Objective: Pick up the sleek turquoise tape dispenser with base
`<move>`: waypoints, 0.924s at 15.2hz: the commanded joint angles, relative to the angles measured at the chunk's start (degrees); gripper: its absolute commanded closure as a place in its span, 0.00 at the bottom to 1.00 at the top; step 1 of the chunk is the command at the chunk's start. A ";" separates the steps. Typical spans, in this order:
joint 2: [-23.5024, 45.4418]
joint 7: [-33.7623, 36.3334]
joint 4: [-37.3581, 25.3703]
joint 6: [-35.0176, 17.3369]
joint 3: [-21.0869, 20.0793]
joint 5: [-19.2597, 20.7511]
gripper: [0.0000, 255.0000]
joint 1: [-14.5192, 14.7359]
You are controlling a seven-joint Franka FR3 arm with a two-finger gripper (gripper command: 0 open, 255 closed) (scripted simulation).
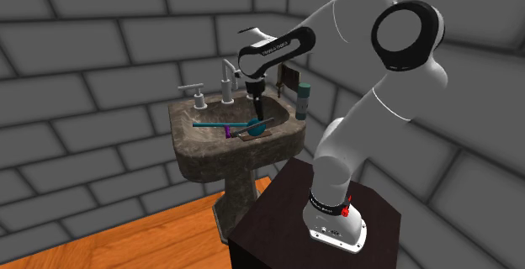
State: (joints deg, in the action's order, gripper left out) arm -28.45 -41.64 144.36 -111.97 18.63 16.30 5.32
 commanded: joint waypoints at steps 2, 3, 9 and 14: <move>6.50 -7.39 -1.30 -6.39 2.97 1.31 0.00 1.37; 8.73 -9.77 -1.91 -8.37 3.85 1.46 0.00 1.87; 18.59 -18.97 -4.12 -17.31 6.70 0.64 0.00 3.58; 21.51 -18.99 -2.56 -21.69 7.18 0.20 0.00 3.60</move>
State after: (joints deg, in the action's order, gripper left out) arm -7.57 -60.70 141.46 -132.70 25.76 16.60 8.87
